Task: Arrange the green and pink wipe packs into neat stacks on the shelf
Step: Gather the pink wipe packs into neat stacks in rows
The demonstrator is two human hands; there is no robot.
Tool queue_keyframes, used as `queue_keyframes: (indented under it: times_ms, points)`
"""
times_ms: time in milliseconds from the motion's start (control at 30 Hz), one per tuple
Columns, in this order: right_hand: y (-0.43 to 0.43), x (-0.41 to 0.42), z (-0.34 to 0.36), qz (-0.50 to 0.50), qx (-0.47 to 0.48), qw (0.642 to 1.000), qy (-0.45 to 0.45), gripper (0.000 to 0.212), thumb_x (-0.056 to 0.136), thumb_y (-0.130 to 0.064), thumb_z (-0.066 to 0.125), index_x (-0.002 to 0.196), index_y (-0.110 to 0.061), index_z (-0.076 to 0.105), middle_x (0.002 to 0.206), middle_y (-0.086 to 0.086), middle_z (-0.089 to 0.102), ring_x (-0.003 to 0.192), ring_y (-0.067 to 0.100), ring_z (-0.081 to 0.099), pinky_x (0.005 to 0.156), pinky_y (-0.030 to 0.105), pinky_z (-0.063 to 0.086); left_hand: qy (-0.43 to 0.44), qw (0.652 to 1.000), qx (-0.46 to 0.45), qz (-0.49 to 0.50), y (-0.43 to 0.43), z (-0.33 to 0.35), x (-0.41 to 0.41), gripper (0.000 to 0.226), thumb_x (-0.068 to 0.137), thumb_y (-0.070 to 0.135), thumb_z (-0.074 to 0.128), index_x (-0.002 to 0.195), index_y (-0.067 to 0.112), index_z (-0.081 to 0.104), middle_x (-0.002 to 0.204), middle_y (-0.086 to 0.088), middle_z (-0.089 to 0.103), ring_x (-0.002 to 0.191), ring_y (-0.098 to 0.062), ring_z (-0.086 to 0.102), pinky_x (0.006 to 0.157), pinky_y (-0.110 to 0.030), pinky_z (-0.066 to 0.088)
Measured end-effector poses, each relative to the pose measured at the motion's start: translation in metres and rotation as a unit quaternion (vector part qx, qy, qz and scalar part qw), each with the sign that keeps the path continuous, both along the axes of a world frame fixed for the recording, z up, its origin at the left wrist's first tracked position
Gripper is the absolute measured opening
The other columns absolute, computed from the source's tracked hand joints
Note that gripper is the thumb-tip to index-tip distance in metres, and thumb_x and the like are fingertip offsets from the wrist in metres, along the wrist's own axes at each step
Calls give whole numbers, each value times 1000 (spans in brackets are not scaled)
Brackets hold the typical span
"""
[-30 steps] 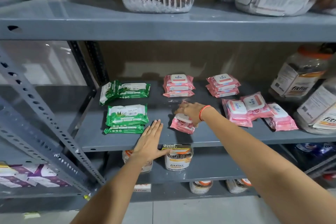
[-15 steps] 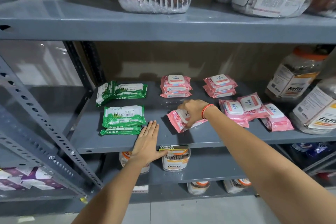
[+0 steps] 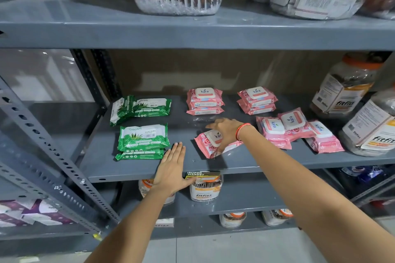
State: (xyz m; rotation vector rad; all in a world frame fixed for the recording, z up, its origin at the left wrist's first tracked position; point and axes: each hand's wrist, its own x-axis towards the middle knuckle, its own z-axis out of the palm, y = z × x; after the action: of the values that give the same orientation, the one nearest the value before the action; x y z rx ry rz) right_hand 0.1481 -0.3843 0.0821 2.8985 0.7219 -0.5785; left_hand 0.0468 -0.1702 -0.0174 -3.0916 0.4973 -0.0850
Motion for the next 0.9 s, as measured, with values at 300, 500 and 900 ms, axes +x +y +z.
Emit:
queue_keyframes:
  times_ms: [300, 500, 900]
  points:
    - [-8, 2, -12, -15, 42, 999, 29, 97, 65, -44, 80, 146, -27, 28, 142, 3, 42, 131, 26, 41, 106, 43, 38, 3, 1000, -5, -3, 0, 1, -1, 115, 65, 85, 14, 146, 5, -2, 156, -11, -6, 142, -22, -8, 110, -31, -11]
    - [-2, -7, -23, -61, 80, 995, -20, 95, 67, -51, 77, 146, -25, 30, 139, 6, 46, 130, 28, 39, 107, 43, 35, 2, 1000, -12, -1, 1, -3, 0, 116, 66, 86, 13, 146, 4, 1, 156, -11, -1, 143, -22, -5, 110, -32, -9]
    - [-49, -9, -11, -224, 238, 943, -66, 93, 73, -69, 59, 146, -19, 31, 146, 14, 42, 132, 35, 41, 107, 50, 37, 7, 1000, -14, 19, -4, -5, 0, 111, 68, 85, -3, 147, 7, -3, 156, -9, -6, 142, -19, -9, 115, -35, -4]
